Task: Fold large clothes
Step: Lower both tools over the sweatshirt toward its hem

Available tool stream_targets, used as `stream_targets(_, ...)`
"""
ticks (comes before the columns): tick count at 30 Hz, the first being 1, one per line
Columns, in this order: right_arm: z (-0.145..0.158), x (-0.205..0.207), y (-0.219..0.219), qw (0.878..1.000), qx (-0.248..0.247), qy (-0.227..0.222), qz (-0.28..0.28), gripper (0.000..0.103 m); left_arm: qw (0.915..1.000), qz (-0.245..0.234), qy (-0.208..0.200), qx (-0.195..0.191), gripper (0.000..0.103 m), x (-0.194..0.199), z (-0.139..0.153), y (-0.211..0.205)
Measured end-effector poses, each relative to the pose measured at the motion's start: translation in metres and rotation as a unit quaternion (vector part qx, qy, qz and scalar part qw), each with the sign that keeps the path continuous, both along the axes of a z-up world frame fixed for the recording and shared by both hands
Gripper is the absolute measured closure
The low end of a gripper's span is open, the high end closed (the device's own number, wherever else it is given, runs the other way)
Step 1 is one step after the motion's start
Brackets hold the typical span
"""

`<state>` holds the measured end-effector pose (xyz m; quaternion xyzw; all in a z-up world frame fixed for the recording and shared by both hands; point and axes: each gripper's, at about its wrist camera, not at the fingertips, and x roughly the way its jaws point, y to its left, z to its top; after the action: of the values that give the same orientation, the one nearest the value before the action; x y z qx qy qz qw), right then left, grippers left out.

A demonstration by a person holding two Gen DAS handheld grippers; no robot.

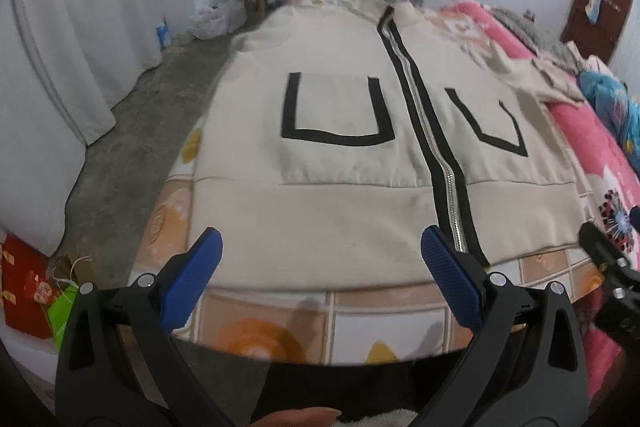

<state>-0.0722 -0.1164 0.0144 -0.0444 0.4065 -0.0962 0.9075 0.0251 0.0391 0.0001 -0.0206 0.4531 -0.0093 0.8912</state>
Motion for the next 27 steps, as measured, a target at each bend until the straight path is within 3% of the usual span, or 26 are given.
stream_targets(6, -0.015, 0.063, -0.014, 0.998, 0.036, 0.052, 0.015, 0.006, 0.9980, -0.023, 0.036, 0.046, 0.007, 0.061, -0.026, -0.025)
stream_targets(12, -0.037, 0.137, -0.020, 0.993, 0.061, 0.100, 0.036, 0.006, 0.9949, -0.018, 0.062, 0.078, 0.007, 0.115, -0.044, -0.032)
stream_targets(18, -0.060, 0.192, -0.019, 0.987, 0.067, 0.134, 0.060, 0.006, 0.9910, -0.026, 0.104, 0.080, 0.006, 0.142, -0.061, -0.030)
stream_targets(23, -0.077, 0.209, -0.014, 0.982, 0.060, 0.158, 0.078, 0.006, 0.9936, -0.030, 0.104, 0.032, 0.006, 0.141, -0.064, -0.016)
stream_targets(27, -0.094, 0.215, -0.016, 0.976, 0.059, 0.197, 0.072, 0.006, 0.9937, -0.039, 0.099, 0.035, 0.006, 0.138, -0.064, -0.016)
